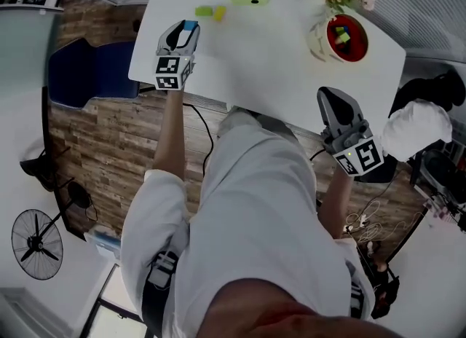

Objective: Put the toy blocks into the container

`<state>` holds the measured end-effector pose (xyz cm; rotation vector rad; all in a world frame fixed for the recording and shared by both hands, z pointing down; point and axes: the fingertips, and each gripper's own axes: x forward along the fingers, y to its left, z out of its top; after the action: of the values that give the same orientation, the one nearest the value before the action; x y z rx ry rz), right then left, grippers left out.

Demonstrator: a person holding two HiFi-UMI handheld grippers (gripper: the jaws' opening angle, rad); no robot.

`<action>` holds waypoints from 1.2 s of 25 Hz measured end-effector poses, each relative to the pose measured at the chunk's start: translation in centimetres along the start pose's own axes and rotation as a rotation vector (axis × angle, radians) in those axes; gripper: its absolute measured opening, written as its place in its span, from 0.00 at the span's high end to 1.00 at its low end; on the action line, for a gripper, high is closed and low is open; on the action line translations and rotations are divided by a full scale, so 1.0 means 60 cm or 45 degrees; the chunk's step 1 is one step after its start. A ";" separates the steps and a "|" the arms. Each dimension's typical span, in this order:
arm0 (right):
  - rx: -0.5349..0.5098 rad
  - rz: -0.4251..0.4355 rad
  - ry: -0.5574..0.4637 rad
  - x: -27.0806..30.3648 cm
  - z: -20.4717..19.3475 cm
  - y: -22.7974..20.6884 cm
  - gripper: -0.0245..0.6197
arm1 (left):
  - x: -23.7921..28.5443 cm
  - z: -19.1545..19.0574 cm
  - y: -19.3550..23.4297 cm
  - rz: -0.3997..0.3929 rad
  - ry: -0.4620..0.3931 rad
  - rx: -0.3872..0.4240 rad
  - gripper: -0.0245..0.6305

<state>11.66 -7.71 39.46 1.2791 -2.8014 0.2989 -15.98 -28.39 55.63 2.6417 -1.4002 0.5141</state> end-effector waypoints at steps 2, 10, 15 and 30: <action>0.003 0.007 -0.013 -0.008 0.000 -0.004 0.96 | -0.006 0.046 -0.026 -0.050 -0.050 0.027 0.72; 0.009 -0.105 -0.065 -0.084 -0.006 -0.020 0.96 | 0.040 0.161 -0.184 -0.320 -0.120 0.132 0.73; 0.055 -0.205 -0.072 -0.147 -0.029 -0.012 0.96 | 0.119 0.195 -0.330 -0.559 -0.142 0.209 0.73; 0.199 -0.715 -0.102 -0.302 -0.090 0.027 0.96 | 0.301 0.166 -0.690 -1.085 -0.003 0.458 0.73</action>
<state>22.18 7.87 42.29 2.0710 -2.3688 0.4426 29.76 -21.47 55.07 3.1372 -0.0829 0.6687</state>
